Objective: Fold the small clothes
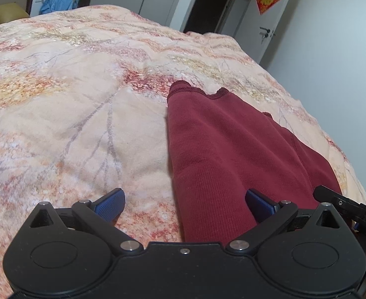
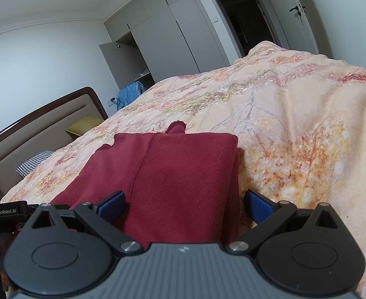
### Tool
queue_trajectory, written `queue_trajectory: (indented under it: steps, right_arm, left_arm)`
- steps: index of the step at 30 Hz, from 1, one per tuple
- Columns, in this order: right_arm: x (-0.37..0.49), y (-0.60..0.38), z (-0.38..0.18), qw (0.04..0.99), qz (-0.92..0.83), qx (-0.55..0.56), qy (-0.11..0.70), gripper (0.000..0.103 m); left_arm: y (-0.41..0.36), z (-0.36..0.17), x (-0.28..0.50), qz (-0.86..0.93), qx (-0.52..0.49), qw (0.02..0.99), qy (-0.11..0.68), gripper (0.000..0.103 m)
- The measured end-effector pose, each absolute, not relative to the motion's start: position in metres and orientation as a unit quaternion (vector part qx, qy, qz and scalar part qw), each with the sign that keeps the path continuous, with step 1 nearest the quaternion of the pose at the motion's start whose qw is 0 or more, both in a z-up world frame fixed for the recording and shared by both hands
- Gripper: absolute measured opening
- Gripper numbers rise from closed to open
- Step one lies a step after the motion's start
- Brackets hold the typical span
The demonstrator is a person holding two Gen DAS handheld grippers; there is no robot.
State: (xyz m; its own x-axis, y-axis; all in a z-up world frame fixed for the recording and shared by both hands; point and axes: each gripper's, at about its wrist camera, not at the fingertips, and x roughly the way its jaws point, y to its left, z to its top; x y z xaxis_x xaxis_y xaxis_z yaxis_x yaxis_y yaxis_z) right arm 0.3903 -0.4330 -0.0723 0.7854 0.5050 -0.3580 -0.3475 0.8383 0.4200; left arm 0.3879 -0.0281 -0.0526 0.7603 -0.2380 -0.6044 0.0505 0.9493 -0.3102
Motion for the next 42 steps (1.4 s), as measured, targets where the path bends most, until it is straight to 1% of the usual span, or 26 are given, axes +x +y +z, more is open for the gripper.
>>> queue_trajectory:
  steps: [6,10,15,17,18,19,20,21,23,24,26,27,29,32,35,42]
  right_arm:
    - [0.388,-0.431,-0.072,0.933,0.224,0.163,0.229,0.102]
    - [0.385,-0.428,-0.072,0.938,0.218,0.154,0.222,0.100]
    - [0.379,-0.426,-0.070,0.943,0.214,0.144,0.209,0.092]
    - [0.376,-0.424,-0.069,0.947,0.209,0.136,0.201,0.088]
    - [0.374,-0.423,-0.068,0.950,0.204,0.131,0.198,0.082]
    - [0.373,-0.422,-0.067,0.952,0.199,0.129,0.195,0.076]
    - [0.372,-0.422,-0.067,0.953,0.197,0.127,0.194,0.073]
    - [0.371,-0.421,-0.066,0.953,0.197,0.125,0.193,0.070]
    - [0.371,-0.420,-0.065,0.954,0.196,0.121,0.194,0.057]
    - [0.370,-0.419,-0.063,0.954,0.191,0.118,0.196,0.052]
    - [0.367,-0.413,-0.057,0.959,0.181,0.101,0.193,0.033]
    - [0.364,-0.409,-0.053,0.962,0.175,0.087,0.190,0.030]
    - [0.359,-0.401,-0.048,0.966,0.166,0.062,0.185,0.022]
    - [0.350,-0.391,-0.039,0.972,0.163,0.030,0.168,0.020]
    - [0.343,-0.382,-0.027,0.974,0.168,0.012,0.150,0.019]
    - [0.341,-0.346,0.011,0.971,0.214,-0.023,0.104,0.018]
  left_arm:
    - [-0.032,-0.044,0.393,-0.089,-0.108,0.927,0.348,0.102]
    - [-0.035,-0.039,0.395,-0.099,-0.094,0.926,0.351,0.102]
    - [-0.039,-0.035,0.397,-0.119,-0.092,0.922,0.356,0.094]
    - [-0.040,-0.035,0.398,-0.126,-0.097,0.920,0.359,0.089]
    - [-0.040,-0.035,0.399,-0.129,-0.102,0.918,0.360,0.087]
    - [-0.040,-0.035,0.399,-0.132,-0.107,0.917,0.361,0.082]
    - [-0.040,-0.034,0.399,-0.135,-0.110,0.916,0.361,0.075]
    - [-0.041,-0.033,0.398,-0.137,-0.111,0.916,0.360,0.072]
    - [-0.046,-0.030,0.397,-0.134,-0.102,0.919,0.357,0.063]
    - [-0.048,-0.029,0.397,-0.132,-0.096,0.920,0.356,0.061]
    - [-0.052,-0.025,0.396,-0.128,-0.090,0.923,0.352,0.053]
    - [-0.052,-0.023,0.395,-0.127,-0.088,0.924,0.349,0.051]
    - [-0.052,-0.020,0.393,-0.128,-0.086,0.927,0.342,0.043]
    - [-0.050,-0.014,0.388,-0.134,-0.084,0.932,0.327,0.036]
    - [-0.045,-0.003,0.382,-0.143,-0.085,0.938,0.306,0.033]
    - [-0.018,0.033,0.378,-0.112,-0.052,0.961,0.249,0.031]
